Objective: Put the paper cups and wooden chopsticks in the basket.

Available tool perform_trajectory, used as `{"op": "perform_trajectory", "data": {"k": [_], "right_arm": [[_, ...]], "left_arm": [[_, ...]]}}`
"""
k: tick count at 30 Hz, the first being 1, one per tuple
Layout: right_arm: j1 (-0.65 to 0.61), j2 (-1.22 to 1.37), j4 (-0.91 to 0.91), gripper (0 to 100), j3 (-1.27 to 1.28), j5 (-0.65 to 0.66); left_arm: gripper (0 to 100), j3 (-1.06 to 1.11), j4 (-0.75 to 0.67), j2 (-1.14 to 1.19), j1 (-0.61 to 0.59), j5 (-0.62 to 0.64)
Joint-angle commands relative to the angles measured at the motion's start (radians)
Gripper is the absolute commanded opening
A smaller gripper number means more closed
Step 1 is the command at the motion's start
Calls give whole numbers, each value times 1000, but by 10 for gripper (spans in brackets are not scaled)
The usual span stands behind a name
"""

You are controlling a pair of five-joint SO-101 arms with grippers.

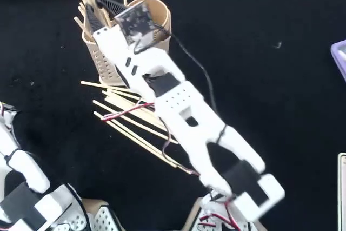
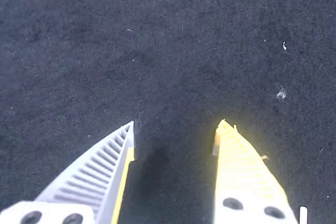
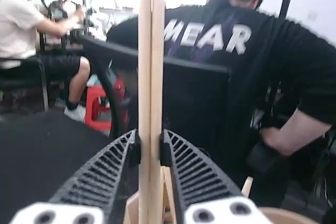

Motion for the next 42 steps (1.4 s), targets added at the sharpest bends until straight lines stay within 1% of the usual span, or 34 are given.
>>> {"op": "perform_trajectory", "data": {"k": [1,10,13,17,20,25,30,33,36,39,42], "right_arm": [[17,53,-25,11,-64,-8],[32,108,-12,11,-56,-6],[29,105,61,21,-67,-6],[31,104,198,113,-116,-6],[34,96,249,116,-143,-8],[28,-24,259,116,-113,-8],[28,-249,284,116,-15,-8],[28,-432,423,116,54,-8],[31,-630,638,116,114,-8],[49,-803,856,116,193,-6],[107,-961,1002,116,315,-6]], "left_arm": [[241,-39,3,-35,8,-3],[241,-41,3,-35,8,-3],[241,-41,3,-35,10,-3],[241,-41,3,-35,10,-3],[241,-41,3,-35,10,-3],[241,-41,2,-35,10,-3],[241,-41,3,-35,10,-5],[241,-41,3,-35,12,-6],[241,-42,3,-35,30,-12],[241,-53,8,-35,79,-109],[241,-108,86,-26,154,-252]]}}
